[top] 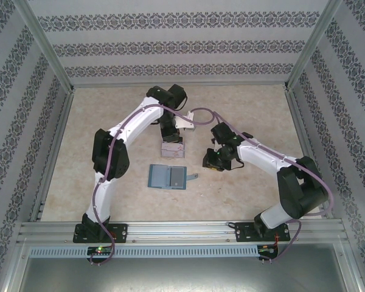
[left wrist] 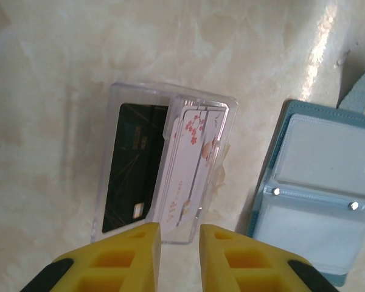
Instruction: Take the credit cards out of the card holder
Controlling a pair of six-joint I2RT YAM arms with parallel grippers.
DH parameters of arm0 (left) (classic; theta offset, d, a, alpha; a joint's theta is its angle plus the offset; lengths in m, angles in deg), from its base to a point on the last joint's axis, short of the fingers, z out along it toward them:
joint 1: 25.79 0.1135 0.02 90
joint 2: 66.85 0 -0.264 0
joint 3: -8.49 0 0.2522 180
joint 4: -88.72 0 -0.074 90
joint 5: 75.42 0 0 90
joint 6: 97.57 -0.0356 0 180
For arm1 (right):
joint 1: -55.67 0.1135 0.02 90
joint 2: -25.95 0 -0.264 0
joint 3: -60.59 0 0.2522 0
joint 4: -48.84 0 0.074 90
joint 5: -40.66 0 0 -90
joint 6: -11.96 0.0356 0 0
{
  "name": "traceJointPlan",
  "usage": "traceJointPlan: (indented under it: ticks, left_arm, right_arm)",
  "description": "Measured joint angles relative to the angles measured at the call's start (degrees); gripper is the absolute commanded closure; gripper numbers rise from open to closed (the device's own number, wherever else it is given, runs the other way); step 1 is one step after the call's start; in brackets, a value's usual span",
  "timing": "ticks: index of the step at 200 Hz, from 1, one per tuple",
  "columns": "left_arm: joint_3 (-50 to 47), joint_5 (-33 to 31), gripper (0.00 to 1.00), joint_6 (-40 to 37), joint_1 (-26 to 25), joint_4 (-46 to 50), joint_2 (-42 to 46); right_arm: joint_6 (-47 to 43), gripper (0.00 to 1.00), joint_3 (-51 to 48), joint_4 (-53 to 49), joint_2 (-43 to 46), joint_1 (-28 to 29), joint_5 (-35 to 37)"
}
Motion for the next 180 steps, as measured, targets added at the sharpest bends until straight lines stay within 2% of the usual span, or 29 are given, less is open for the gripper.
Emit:
traceJointPlan:
  ticks: [44,84,116,134,147,162,180]
  left_arm:
    - [-8.57,-3.61,0.79,13.25,-0.04,-4.55,6.32]
    - [-15.28,-4.0,0.83,23.43,-0.02,-6.56,10.69]
    - [-20.61,-0.55,0.87,29.81,0.46,-9.16,14.16]
    - [-24.98,0.37,0.96,33.62,0.81,-12.44,17.33]
    - [-28.17,0.61,0.96,36.3,1.27,-15.34,19.96]
    - [-31.71,1.05,1.0,40.24,2.6,-18.88,23.32]
    - [-34.18,2.56,1.0,44.54,5.46,-22.21,26.4]
  right_arm:
    - [1.05,0.73,2.23,0.63,-2.49,4.33,-0.13]
    - [2.6,0.73,3.17,1.73,-4.24,7.89,-0.68]
    - [3.43,0.73,4.61,2.69,-7.19,10.12,-0.92]
    - [3.58,0.73,4.72,3.23,-8.39,10.54,-1.07]
    - [3.63,0.73,4.72,3.58,-9.09,10.78,-1.11]
    - [3.63,0.73,4.72,3.87,-9.9,10.86,-1.11]
    - [3.63,0.73,4.72,3.96,-10.69,10.86,-1.09]
